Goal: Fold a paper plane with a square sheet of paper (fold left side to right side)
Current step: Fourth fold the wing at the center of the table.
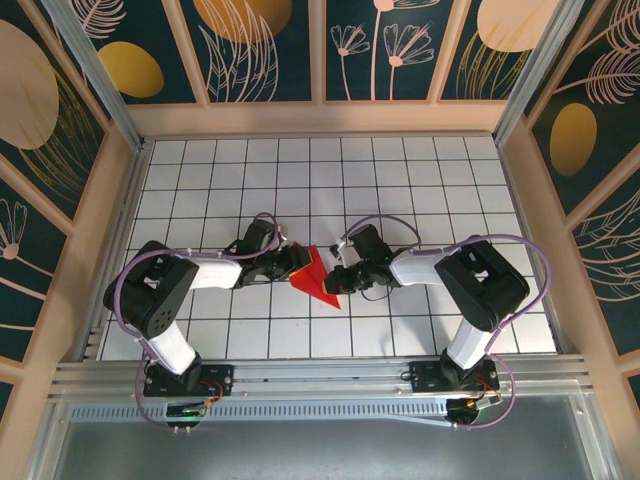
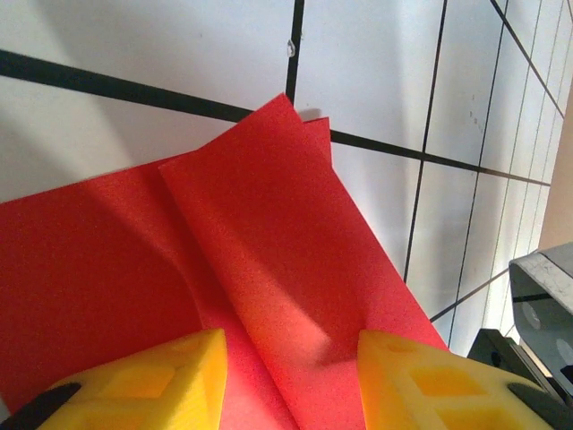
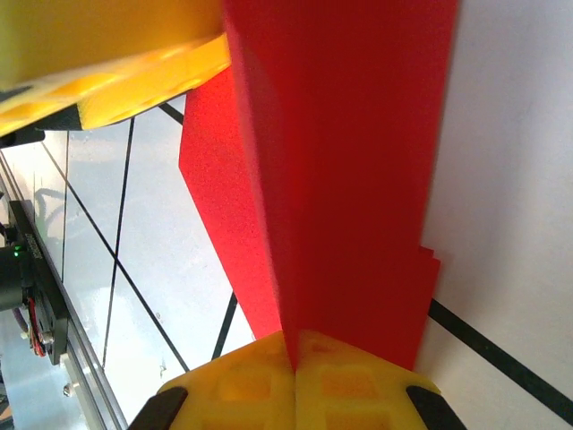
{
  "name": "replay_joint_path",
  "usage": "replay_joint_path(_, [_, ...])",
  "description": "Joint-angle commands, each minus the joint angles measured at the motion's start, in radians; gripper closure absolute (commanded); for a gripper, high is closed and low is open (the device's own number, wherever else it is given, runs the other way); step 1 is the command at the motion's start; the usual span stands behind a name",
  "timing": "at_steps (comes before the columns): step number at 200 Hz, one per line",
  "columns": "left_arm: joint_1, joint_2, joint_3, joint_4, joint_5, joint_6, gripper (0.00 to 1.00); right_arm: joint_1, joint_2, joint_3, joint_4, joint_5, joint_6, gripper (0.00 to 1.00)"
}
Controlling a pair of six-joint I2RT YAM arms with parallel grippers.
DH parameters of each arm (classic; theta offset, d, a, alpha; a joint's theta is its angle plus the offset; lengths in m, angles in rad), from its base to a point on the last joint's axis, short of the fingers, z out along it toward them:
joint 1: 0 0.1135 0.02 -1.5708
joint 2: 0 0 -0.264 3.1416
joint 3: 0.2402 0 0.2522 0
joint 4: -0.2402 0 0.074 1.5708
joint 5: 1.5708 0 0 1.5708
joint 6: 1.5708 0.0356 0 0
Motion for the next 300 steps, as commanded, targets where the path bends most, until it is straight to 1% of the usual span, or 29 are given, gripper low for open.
replay_joint_path(1, [-0.006,0.034,0.015,-0.058,-0.039,0.024,0.58,-0.005,0.01,-0.003,0.017,-0.024,0.009,0.97])
replay_joint_path(91, [-0.005,0.054,0.031,-0.108,-0.072,0.05,0.58,-0.007,-0.018,0.01,0.027,-0.049,0.019,0.85])
replay_joint_path(135, [-0.006,0.06,0.034,-0.11,-0.07,0.051,0.58,-0.029,-0.081,0.009,0.018,-0.058,0.025,0.72])
replay_joint_path(162, [-0.006,0.057,0.034,-0.111,-0.07,0.053,0.58,-0.074,-0.136,0.007,-0.004,-0.071,0.015,0.64])
replay_joint_path(177, [-0.005,0.054,0.032,-0.11,-0.072,0.053,0.58,-0.108,-0.148,0.004,0.0,-0.096,0.009,0.61])
replay_joint_path(191, [-0.006,0.053,0.03,-0.107,-0.073,0.051,0.58,-0.132,-0.139,0.012,-0.001,-0.113,-0.002,0.61])
replay_joint_path(205, [-0.006,0.052,0.028,-0.105,-0.073,0.051,0.58,-0.134,-0.114,0.034,-0.012,-0.122,-0.02,0.61])
replay_joint_path(264, [-0.006,0.048,0.028,-0.105,-0.075,0.051,0.58,-0.109,-0.025,0.063,0.066,-0.152,0.005,0.62])
replay_joint_path(300, [-0.006,0.048,0.028,-0.105,-0.073,0.052,0.58,-0.099,0.01,0.081,0.08,-0.156,0.012,0.63])
